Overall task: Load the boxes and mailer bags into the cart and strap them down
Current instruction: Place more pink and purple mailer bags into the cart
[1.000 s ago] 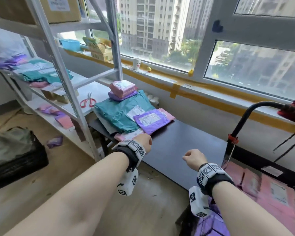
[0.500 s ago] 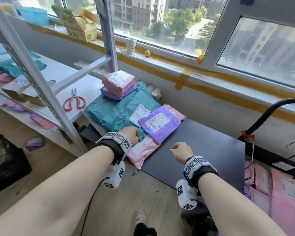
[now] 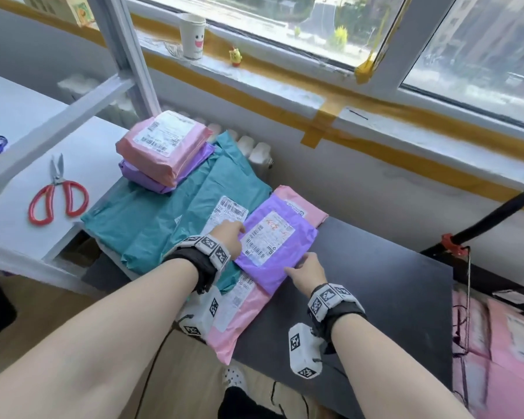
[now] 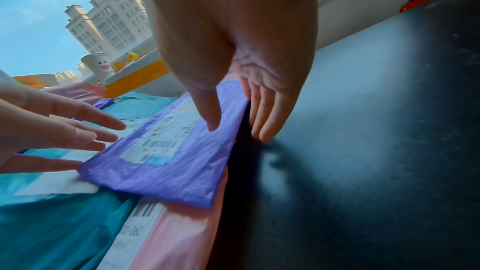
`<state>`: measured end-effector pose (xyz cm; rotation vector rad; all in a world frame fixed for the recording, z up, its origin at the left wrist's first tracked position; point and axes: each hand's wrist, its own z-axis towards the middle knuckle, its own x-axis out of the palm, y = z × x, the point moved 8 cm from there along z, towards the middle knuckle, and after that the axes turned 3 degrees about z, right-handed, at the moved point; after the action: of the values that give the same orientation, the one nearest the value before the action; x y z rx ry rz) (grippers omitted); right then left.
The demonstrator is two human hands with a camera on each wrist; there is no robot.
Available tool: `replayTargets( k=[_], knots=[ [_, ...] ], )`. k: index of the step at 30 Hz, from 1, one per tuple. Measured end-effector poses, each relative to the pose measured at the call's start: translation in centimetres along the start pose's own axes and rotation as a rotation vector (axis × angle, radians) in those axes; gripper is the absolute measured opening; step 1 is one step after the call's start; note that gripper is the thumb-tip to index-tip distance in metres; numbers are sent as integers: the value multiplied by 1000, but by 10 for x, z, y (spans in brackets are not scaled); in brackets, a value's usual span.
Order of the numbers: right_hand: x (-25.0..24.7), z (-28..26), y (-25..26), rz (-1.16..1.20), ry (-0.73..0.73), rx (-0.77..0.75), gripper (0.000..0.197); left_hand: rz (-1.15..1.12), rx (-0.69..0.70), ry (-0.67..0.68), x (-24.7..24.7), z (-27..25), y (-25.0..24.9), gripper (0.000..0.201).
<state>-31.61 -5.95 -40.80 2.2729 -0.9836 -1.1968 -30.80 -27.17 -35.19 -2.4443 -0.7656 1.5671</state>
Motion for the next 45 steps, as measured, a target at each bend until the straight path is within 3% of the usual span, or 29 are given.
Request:
replayTargets(
  k=[4,9,13,16,19,22,28,37,45],
  knots=[
    [6,19,-9,164,-11,45,48,33,34,-6,5,25,-4,45],
    [6,32,-16,304,-62,27,28,-25,-6,20,7,41,-10,51],
    [0,22,-15,357,-61,12,26,-104,-61,64,11,42,-5,25],
    [-12,4,-11,397,-69,6,30,-207,-45,97,15,34,-5,19],
    [-26,-19,-11,535,-61,2,28,-374,-9,79,5,12,-15,20],
    [-46,-52,-16,649,-79,-31,27,-513,23,174,5,-20,-28,25],
    [-86,-124,-54,715,-192,-87,33,-686,103,212,13,-95,-66,29],
    [-165,-254,-152,850,-381,-161,40,-871,198,234,58,-214,-164,30],
    [-238,-309,-242,852,-429,-178,52,-850,276,295,112,-269,-271,35]
  ],
)
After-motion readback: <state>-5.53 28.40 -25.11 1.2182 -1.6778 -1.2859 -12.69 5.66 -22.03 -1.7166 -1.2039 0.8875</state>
